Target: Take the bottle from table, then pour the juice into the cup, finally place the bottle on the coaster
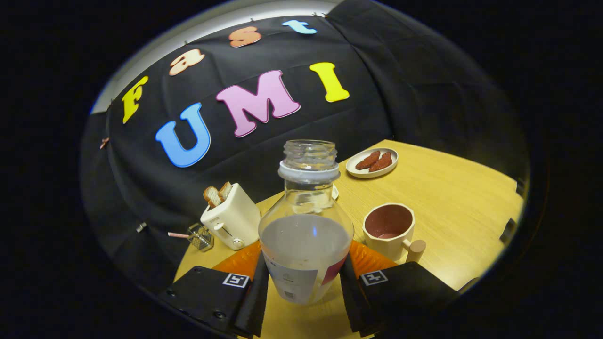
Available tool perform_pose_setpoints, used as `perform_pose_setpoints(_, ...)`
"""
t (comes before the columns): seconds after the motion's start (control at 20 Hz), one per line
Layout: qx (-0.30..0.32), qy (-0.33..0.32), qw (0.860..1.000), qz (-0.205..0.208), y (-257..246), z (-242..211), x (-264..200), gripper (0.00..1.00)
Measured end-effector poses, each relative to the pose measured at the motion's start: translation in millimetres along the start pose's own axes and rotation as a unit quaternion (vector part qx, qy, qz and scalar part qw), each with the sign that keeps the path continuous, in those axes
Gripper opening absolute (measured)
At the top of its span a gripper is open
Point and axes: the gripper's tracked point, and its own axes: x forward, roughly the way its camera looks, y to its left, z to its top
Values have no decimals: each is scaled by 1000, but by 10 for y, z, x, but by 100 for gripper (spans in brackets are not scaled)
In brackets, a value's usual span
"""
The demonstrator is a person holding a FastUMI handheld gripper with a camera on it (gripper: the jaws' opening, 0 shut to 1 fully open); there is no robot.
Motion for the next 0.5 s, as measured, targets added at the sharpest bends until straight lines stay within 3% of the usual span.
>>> perform_pose_setpoints(0.5, -168, -49, 985, 14, 400, 121, 722, 70)
